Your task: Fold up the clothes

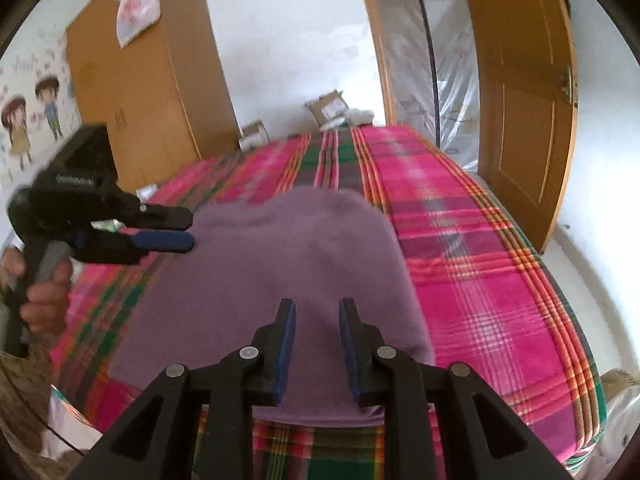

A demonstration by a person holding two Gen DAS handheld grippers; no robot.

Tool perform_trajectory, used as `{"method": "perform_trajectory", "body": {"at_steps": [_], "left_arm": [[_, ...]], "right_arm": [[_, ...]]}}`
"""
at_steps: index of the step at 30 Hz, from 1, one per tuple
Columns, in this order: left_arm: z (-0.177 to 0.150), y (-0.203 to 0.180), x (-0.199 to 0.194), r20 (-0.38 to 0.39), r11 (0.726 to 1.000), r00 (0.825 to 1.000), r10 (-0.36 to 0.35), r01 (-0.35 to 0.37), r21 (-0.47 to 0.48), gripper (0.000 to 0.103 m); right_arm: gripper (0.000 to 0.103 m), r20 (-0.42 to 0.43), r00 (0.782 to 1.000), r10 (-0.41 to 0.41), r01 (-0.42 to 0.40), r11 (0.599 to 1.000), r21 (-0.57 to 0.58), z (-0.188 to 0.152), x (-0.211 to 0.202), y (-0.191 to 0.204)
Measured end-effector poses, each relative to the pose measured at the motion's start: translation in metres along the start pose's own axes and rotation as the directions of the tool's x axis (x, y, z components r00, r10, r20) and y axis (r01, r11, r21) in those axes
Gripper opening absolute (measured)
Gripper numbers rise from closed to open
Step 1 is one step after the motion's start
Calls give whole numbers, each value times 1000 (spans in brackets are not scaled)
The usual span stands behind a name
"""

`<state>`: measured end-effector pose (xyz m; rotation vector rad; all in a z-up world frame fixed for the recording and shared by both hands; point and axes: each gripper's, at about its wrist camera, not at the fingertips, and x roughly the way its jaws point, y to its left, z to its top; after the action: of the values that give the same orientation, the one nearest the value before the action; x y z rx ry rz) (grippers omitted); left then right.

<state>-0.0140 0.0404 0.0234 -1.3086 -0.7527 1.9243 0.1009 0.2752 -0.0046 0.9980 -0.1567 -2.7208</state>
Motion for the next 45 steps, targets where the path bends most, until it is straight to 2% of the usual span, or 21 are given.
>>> {"method": "perform_trajectory", "body": {"at_steps": [3, 5, 10, 15, 20, 24, 27, 30, 32, 34, 40, 45], "left_arm": [[-5, 3, 6, -34, 1000, 999, 12, -13, -11, 30], [-6, 9, 8, -30, 1000, 1000, -5, 4, -23, 30], [-14, 15, 13, -43, 1000, 999, -11, 12, 24, 30], [-18, 23, 13, -49, 1000, 999, -23, 24, 18, 24], [-19, 10, 4, -25, 998, 999, 44, -43, 49, 24], [-3, 13, 5, 22, 999, 999, 35, -35, 7, 24], [8, 23, 8, 40, 998, 999, 2, 1, -57, 24], [14, 31, 8, 72, 998, 997, 10, -6, -65, 24], [21, 36, 16, 69, 994, 997, -20, 27, -105, 24], [23, 44, 19, 68, 990, 997, -33, 42, -137, 18], [32, 40, 24, 74, 991, 997, 2, 8, -131, 18], [40, 42, 30, 80, 990, 997, 15, -3, -143, 18]], "right_arm": [[22, -50, 999, 11, -10, 1000, 19, -11, 9, -4], [21, -36, 999, 11, -11, 1000, 5, -15, 6, -3], [21, -44, 999, -22, 20, 998, -64, -18, 8, 5], [21, -102, 995, -23, 12, 995, -100, 2, 11, 7], [21, -77, 997, 9, -19, 991, -135, 29, 26, 21], [21, -89, 995, 44, -58, 985, -159, 38, 43, 38], [21, -120, 992, 40, -61, 983, -173, 35, 55, 45], [22, -139, 990, 39, -64, 982, -180, 29, 61, 47], [22, -156, 987, 31, -62, 978, -200, 28, 63, 48], [22, -171, 985, 39, -74, 976, -204, 38, 63, 49], [22, -160, 987, 32, -62, 979, -192, 72, 76, 49], [22, -260, 966, -11, -31, 987, -158, 81, 112, 43]]}}
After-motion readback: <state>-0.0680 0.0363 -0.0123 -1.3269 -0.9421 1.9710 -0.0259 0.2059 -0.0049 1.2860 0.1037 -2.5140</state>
